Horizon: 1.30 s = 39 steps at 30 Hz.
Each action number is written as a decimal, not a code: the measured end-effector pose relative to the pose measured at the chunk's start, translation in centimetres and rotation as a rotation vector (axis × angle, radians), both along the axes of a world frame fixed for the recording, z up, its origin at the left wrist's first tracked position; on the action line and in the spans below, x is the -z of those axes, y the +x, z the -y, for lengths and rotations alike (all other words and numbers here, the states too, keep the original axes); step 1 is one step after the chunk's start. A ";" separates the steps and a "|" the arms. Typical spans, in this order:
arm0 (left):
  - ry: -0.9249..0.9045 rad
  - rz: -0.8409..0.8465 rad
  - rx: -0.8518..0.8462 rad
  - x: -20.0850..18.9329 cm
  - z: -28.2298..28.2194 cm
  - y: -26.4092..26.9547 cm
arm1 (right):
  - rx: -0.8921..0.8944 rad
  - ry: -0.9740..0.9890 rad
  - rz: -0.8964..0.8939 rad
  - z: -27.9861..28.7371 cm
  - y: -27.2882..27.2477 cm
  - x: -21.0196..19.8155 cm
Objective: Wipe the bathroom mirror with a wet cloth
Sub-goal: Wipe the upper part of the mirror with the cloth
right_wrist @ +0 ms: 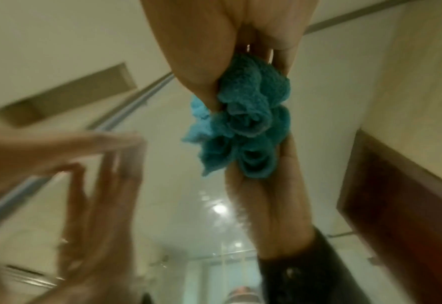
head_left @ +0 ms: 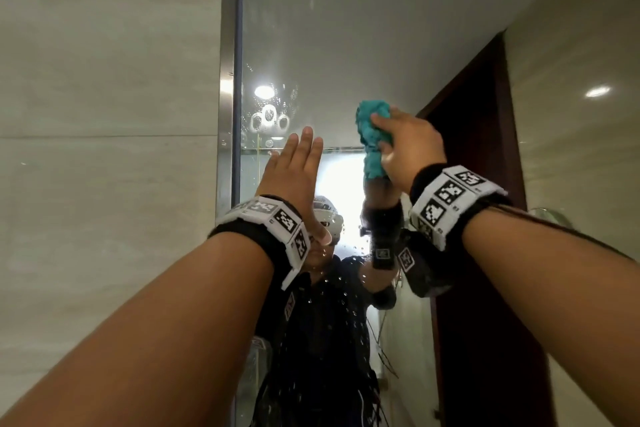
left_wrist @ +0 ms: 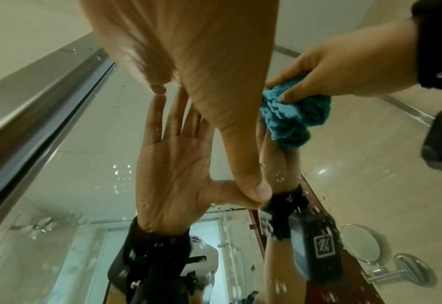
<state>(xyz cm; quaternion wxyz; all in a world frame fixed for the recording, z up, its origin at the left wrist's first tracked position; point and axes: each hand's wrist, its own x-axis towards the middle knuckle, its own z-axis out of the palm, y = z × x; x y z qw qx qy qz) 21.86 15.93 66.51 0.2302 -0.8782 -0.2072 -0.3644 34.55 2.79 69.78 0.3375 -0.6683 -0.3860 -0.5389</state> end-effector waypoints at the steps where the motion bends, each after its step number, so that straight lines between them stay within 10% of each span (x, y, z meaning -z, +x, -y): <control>1: 0.000 0.000 0.002 0.0 0.0 0.0 | -0.003 -0.004 0.008 -0.5 -0.6 0.6; 8: 0.009 0.002 -0.007 0.0 0.0 0.1 | -0.093 -0.390 0.276 -2.4 -0.8 4.9; 14: 0.009 0.007 0.002 0.1 -0.2 0.1 | -0.038 0.028 0.027 -2.0 0.1 0.9; 21: 0.017 0.006 -0.018 0.1 -0.1 0.3 | -0.074 -0.406 0.282 -3.2 -0.6 7.5; 28: 0.013 -0.001 -0.008 0.1 -0.2 0.2 | -0.058 -0.005 -0.016 -1.9 -0.6 2.4; 34: 0.030 -0.001 -0.019 0.0 -0.5 0.6 | -0.097 -0.470 0.219 -2.4 -3.1 8.3; 39: 0.029 0.007 0.003 0.0 -0.7 0.5 | -0.073 -0.062 -0.009 -0.6 -1.5 2.3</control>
